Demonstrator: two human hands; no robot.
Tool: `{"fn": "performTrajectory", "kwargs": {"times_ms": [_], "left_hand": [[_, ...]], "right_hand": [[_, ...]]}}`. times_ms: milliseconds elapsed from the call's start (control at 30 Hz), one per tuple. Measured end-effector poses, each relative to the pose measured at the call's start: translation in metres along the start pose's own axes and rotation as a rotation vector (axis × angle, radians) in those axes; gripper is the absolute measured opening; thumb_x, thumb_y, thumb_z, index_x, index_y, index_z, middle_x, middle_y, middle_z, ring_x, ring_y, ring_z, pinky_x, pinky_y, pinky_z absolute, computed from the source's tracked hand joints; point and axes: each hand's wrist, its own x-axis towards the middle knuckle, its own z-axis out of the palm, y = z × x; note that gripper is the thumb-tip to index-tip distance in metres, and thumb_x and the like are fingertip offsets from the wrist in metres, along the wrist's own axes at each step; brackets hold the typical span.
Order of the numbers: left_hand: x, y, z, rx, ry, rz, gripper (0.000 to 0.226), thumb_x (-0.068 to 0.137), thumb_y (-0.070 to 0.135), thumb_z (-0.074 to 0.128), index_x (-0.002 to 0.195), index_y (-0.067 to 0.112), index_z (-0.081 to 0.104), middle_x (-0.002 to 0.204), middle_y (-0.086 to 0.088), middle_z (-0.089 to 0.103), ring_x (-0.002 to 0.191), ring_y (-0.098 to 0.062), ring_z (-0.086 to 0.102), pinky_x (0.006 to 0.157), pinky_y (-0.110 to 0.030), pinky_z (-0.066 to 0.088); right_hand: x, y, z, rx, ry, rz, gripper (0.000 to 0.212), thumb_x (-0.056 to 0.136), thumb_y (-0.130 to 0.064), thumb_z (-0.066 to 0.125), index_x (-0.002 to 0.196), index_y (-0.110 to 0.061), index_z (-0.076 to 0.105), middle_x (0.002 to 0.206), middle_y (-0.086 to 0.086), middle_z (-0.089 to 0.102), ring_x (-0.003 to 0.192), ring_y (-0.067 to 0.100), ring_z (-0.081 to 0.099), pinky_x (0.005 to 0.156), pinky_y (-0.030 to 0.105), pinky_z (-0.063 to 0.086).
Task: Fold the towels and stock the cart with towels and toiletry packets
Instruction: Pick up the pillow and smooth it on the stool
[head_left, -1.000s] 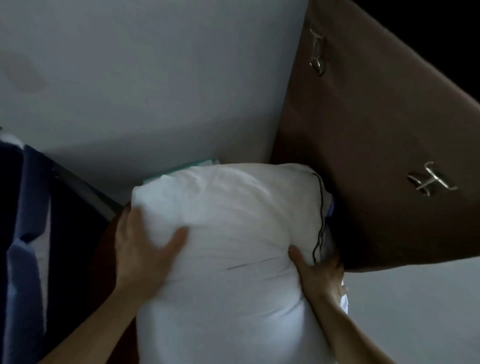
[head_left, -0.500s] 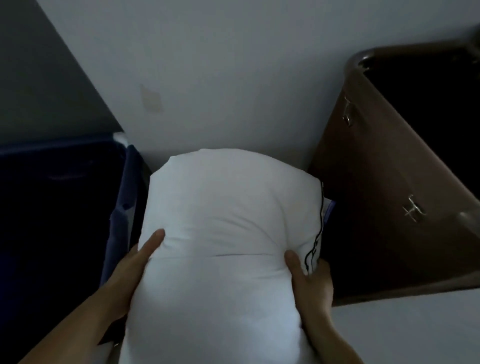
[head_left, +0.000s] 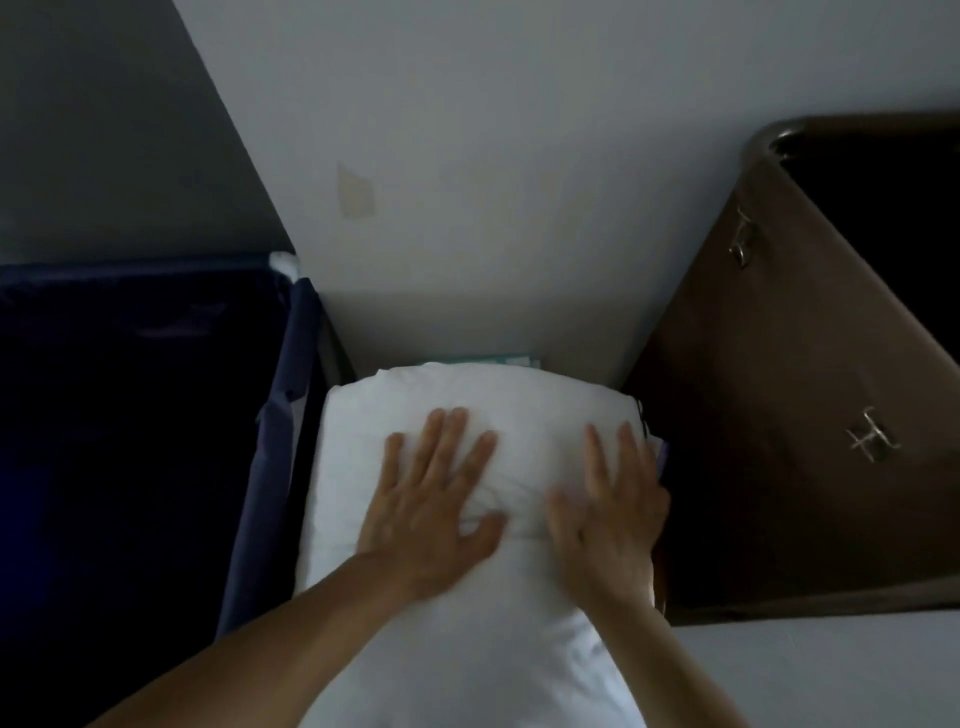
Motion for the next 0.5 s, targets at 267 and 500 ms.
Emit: {"fn": "performTrajectory", "kwargs": {"times_ms": [267, 500], "left_hand": [[0.022, 0.019, 0.039, 0.047, -0.042, 0.108, 0.077, 0.089, 0.062, 0.039, 0.152, 0.017, 0.038, 0.163, -0.010, 0.022, 0.152, -0.031, 0.014, 0.114, -0.064, 0.014], [0.035, 0.016, 0.093, 0.021, 0.003, 0.147, 0.076, 0.087, 0.058, 0.047, 0.149, 0.014, 0.043, 0.162, -0.012, 0.025, 0.152, -0.032, 0.014, 0.116, -0.066, 0.009]], "right_hand": [[0.013, 0.025, 0.052, -0.334, -0.332, -0.156, 0.075, 0.091, -0.073, 0.020, 0.157, -0.041, 0.001, 0.167, 0.000, -0.005, 0.153, 0.033, -0.001, 0.113, 0.071, 0.010], [0.012, 0.059, 0.091, -0.346, -0.340, -0.121, 0.078, 0.093, -0.073, 0.023, 0.158, -0.038, -0.002, 0.168, 0.002, -0.001, 0.153, 0.033, 0.004, 0.111, 0.071, 0.017]]}}
